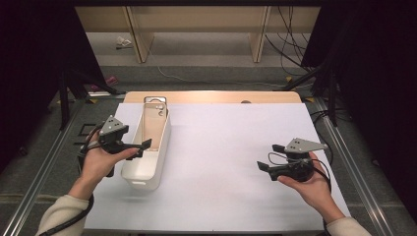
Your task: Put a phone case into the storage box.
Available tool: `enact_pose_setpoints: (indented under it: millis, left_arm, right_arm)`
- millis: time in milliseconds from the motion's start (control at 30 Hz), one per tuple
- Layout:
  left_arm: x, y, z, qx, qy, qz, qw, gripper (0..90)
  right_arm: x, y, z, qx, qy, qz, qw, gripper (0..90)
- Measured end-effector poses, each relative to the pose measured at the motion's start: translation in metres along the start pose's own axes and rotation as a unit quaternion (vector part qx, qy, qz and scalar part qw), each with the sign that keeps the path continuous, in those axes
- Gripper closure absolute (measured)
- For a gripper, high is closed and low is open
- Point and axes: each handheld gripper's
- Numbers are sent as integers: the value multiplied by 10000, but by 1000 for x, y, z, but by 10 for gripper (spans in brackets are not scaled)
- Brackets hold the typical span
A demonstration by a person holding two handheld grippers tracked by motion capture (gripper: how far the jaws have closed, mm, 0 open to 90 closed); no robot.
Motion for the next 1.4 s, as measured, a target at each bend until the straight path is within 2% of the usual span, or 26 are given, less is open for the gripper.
enact_pose_setpoints:
  millis: [267, 800, 1000, 1400]
  left_arm:
    - [3, -5, -6, 119, -10, 18, 9999, 17]
    - [5, -13, -21, 337, -302, 71, 9990, 30]
    - [9, -16, -28, 429, -469, 78, 9980, 34]
    - [23, -21, -39, 535, -626, 108, 9965, 30]
  right_arm:
    - [0, 0, 0, -4, -8, 9, 10000, 161]
    - [0, -1, -3, 5, -25, 48, 10000, 161]
    - [0, -1, -4, 2, -44, 35, 10000, 161]
    - [2, -1, -11, 32, -75, 59, 9999, 161]
Point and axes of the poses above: each handheld gripper's, and its own axes: z roughly forward along the jaws, x roughly out of its underside, y roughly to its left, and after that the axes turned 15 degrees about -y, right-handed
